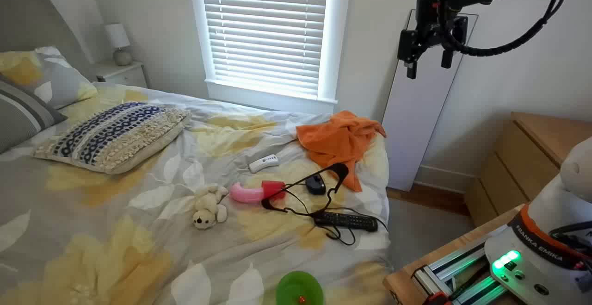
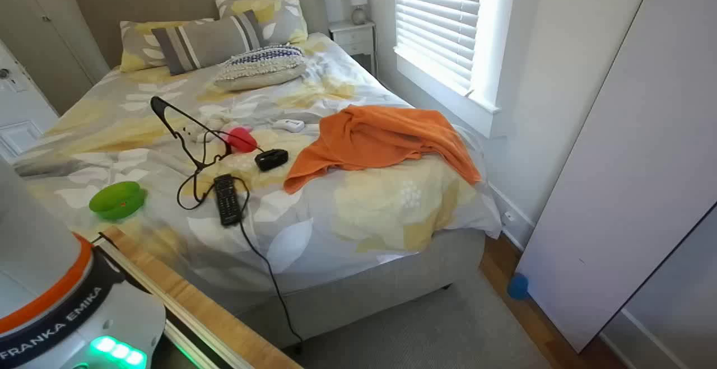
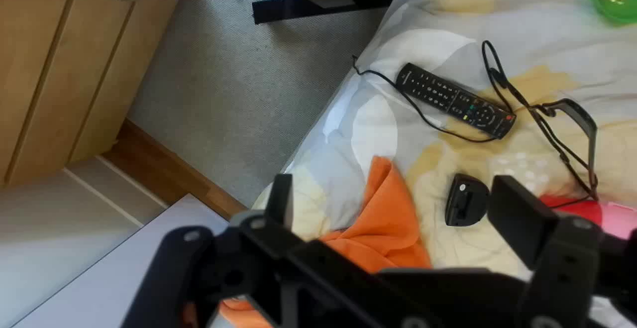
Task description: Unravel the clothes hanger from the cord
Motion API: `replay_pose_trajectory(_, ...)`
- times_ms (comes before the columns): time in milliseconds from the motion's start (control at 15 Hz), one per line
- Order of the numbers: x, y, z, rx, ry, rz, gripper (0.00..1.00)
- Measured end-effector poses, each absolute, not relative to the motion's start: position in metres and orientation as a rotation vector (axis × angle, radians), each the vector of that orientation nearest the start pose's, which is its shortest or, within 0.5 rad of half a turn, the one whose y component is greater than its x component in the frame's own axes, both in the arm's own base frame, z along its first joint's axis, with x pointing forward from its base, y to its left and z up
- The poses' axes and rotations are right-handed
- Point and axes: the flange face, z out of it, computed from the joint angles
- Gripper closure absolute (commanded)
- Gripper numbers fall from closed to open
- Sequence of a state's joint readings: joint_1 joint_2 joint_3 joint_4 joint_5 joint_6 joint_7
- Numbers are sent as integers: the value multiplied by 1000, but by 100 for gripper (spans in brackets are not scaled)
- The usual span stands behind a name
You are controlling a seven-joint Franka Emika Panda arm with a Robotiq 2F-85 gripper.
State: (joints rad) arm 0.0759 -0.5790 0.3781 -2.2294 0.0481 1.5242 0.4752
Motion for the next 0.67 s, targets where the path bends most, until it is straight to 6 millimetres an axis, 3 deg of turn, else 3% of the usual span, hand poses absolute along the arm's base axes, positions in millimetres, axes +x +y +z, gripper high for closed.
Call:
replay_pose_trajectory(467, 319, 190, 560, -3343, 161, 131, 0)
replay_pose_trajectory(667, 318, 204, 554, -3330, -1, 136, 0)
